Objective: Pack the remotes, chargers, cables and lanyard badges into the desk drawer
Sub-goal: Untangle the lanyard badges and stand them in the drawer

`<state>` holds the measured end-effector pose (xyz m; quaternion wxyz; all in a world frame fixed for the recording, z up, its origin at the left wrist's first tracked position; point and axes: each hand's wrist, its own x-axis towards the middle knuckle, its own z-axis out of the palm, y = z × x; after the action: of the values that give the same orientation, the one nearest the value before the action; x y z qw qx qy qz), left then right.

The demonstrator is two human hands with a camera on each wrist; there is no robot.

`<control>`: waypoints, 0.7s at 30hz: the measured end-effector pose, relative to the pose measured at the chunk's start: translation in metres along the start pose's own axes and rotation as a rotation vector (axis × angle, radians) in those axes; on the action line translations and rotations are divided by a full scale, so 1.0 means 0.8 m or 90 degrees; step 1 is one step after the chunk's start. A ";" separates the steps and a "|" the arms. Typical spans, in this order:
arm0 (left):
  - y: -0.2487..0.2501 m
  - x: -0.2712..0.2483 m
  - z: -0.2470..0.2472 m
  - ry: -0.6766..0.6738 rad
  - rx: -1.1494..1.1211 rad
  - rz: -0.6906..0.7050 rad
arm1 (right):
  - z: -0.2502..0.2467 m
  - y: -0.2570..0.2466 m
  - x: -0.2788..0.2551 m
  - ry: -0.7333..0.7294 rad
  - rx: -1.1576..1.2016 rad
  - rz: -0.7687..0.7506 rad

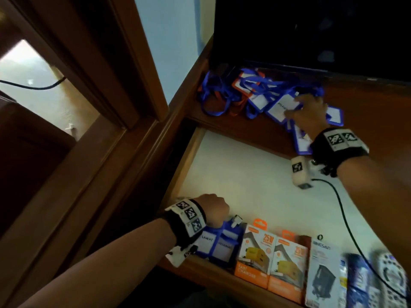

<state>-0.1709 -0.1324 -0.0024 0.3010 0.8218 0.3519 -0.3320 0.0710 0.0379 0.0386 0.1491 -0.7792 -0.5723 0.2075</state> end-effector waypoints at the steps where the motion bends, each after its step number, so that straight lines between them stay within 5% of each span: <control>1: -0.001 0.005 0.006 -0.011 0.014 0.006 | 0.003 -0.001 0.007 0.007 -0.004 0.016; 16: -0.021 0.038 0.027 -0.015 0.071 0.060 | 0.032 -0.015 0.028 0.072 -0.093 0.063; 21: -0.020 0.036 0.031 0.016 0.062 0.046 | 0.022 -0.020 0.027 0.183 0.093 0.071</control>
<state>-0.1763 -0.1300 -0.0435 0.2680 0.8517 0.3093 -0.3272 0.0546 0.0628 0.0272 0.2739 -0.8186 -0.4843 0.1427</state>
